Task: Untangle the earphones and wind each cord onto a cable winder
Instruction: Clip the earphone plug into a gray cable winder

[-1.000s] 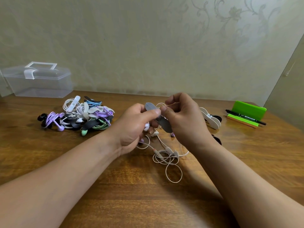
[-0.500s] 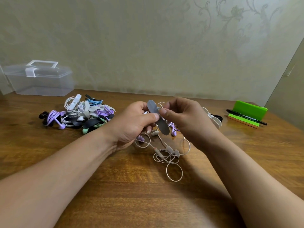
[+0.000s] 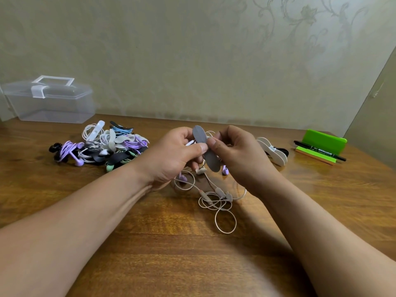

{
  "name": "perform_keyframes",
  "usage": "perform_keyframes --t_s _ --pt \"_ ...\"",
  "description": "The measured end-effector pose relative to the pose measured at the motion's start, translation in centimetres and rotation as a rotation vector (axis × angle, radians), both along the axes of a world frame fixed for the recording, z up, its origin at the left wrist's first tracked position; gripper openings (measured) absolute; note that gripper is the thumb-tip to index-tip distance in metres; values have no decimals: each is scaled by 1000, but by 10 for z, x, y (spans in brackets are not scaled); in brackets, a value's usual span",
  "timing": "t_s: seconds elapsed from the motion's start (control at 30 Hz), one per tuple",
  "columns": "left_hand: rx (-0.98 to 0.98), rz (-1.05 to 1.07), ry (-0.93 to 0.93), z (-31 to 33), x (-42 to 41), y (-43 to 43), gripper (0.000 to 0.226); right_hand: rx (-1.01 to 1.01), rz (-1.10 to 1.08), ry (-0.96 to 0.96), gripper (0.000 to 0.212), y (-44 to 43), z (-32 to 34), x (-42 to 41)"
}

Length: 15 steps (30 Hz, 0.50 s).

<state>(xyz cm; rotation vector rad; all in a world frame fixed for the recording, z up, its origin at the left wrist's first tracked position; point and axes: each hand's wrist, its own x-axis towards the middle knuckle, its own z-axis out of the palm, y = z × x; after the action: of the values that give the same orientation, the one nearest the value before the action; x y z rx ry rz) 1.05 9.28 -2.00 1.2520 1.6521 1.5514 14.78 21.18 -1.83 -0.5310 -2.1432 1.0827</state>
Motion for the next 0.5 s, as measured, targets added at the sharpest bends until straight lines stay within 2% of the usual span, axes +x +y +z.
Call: perform_keyframes --t_s 0.2,0.4,0.5 --pt "100 -28 -66 4 -2 -1 10 -190 74 67 16 5 0 0" --pt "39 5 53 -6 -9 2 14 -227 61 45 14 0 -4 -4" --pt "-26 -34 149 -5 -14 -2 13 -286 118 0 20 -2 -2 -3"
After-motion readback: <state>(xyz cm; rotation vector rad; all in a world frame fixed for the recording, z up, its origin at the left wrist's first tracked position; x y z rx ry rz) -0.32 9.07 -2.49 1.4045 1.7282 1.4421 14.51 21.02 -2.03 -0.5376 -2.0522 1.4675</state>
